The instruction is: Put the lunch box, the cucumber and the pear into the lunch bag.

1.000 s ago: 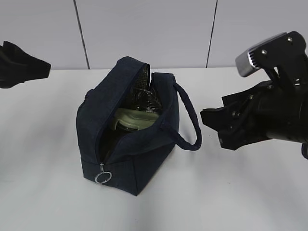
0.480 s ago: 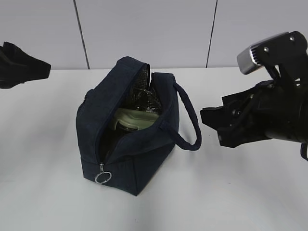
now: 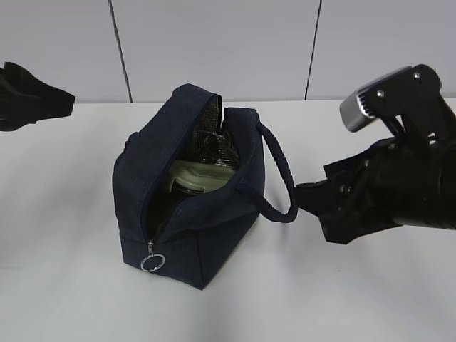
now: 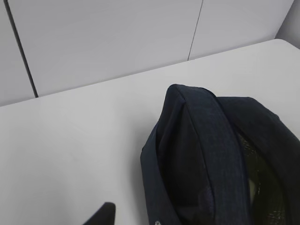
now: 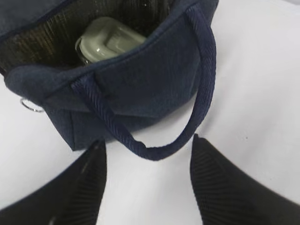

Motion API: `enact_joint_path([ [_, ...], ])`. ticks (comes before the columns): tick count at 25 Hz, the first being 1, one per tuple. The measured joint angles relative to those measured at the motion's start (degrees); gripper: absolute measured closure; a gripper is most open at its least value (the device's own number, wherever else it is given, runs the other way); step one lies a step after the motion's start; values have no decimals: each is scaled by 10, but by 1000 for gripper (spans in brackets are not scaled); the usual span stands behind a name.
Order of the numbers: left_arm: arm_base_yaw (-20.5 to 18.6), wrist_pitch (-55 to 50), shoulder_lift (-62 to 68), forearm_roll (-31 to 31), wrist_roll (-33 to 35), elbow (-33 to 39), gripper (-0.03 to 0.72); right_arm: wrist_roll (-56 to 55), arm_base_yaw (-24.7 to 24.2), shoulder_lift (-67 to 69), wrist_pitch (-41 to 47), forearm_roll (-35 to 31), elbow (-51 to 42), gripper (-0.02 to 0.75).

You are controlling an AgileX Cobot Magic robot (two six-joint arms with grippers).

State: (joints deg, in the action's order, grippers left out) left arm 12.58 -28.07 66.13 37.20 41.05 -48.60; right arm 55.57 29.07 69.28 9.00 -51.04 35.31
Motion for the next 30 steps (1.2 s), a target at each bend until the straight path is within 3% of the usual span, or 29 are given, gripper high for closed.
enact_joint_path([
  [2, 0, 0, 0, 0, 0, 0, 389, -255, 18, -1, -7, 251, -6, 299],
  [4, 0, -1, 0, 0, 0, 0, 398, -444, 36, -2, -18, 440, -24, 323],
  [5, 0, 0, 0, 0, 0, 0, 402, -524, 43, -2, -25, 510, -34, 344],
  [7, 0, 0, 0, 0, 0, 0, 411, -586, 50, -2, -50, 581, -47, 379],
  [13, 0, 0, 0, 0, 0, 0, 419, -629, 60, 33, -147, 637, -63, 412],
  [19, 0, 0, 0, 0, 0, 0, 419, -663, 68, 69, -401, 649, -132, 414],
  [26, 0, 0, 0, 1, 0, 0, 423, -710, 68, 199, -534, 765, -146, 414],
  [30, 0, 0, 0, 22, 0, 0, 430, -716, 68, 271, -614, 783, -142, 414],
])
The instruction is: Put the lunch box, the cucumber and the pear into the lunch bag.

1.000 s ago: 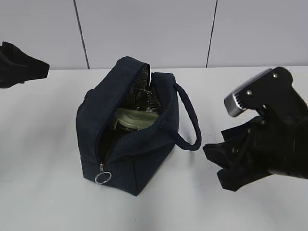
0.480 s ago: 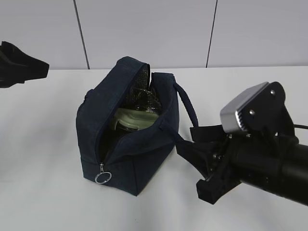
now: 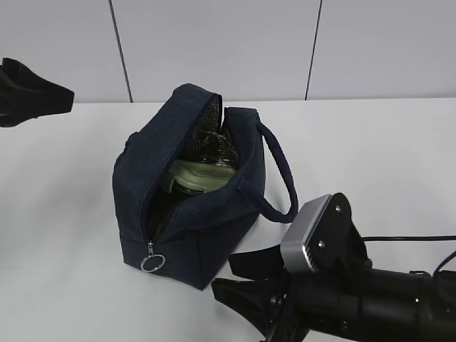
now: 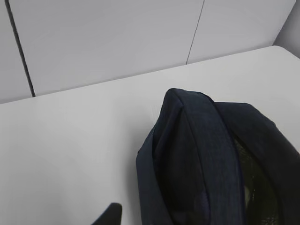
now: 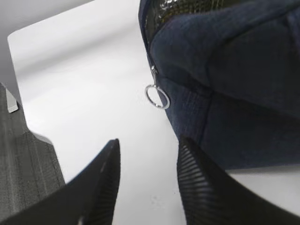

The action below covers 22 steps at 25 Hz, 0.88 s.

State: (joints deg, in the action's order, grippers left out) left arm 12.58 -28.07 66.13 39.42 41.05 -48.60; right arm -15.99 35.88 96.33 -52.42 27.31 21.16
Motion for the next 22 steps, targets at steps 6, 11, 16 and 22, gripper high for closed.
enact_joint_path([
  [6, 0, 1, 0, 27, 0, 0, 444, 0, 0, 62, -11, 62, 30, 415],
  [11, 0, 0, 0, 28, 0, 0, 446, -1, 2, 73, -11, 75, 54, 398],
  [16, 0, -3, 1, 28, 0, 0, 446, -1, 22, 73, 2, 78, 71, 314],
  [22, 0, -18, 5, 27, 0, 0, 446, -1, 78, 95, 59, 55, 120, 260],
])
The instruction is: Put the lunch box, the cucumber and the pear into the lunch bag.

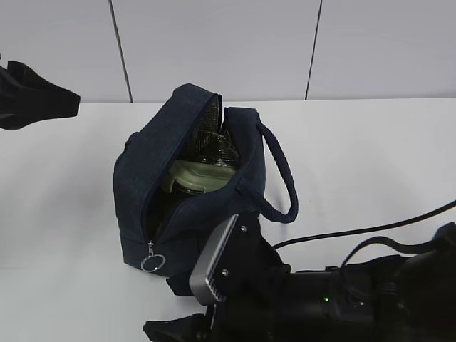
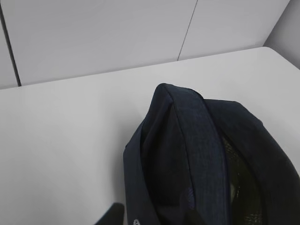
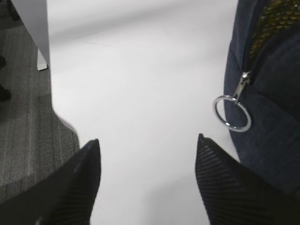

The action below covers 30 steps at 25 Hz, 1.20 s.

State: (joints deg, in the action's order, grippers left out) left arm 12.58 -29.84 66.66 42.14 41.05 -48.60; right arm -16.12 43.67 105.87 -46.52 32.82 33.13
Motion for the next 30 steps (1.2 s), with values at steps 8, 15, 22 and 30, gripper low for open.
enact_joint_path([
  [8, 0, -1, 0, -1, 0, 0, 446, 0, 6, 33, 46, -68, 39, 176],
  [15, 0, -3, 0, -1, 0, 0, 446, 0, 9, 50, 68, -75, 72, 172],
  [22, 0, -3, 0, -1, 0, 0, 446, 0, 11, 69, 103, -77, 108, 172],
  [30, 0, -3, 0, -1, 0, 0, 446, 0, 12, 81, 110, -90, 118, 172],
])
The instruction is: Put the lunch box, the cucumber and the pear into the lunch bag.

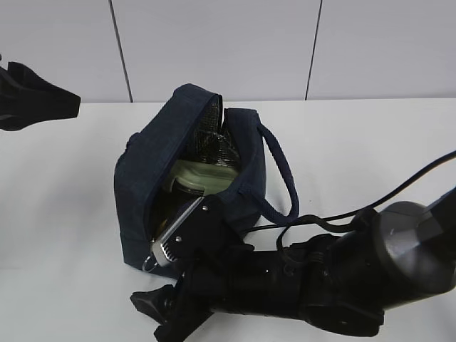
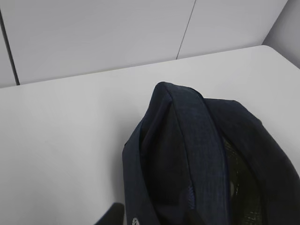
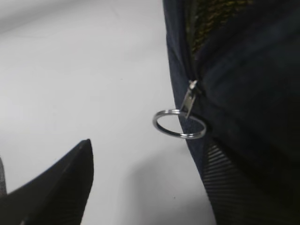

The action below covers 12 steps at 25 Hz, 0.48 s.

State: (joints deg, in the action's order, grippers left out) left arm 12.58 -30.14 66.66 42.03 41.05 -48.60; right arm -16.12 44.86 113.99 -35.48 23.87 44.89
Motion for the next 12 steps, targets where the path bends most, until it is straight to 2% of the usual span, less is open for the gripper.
enact_joint_path([
  [12, 0, 0, 0, 0, 0, 0, 446, 0, 0, 2, 4, -26, 11, 172],
])
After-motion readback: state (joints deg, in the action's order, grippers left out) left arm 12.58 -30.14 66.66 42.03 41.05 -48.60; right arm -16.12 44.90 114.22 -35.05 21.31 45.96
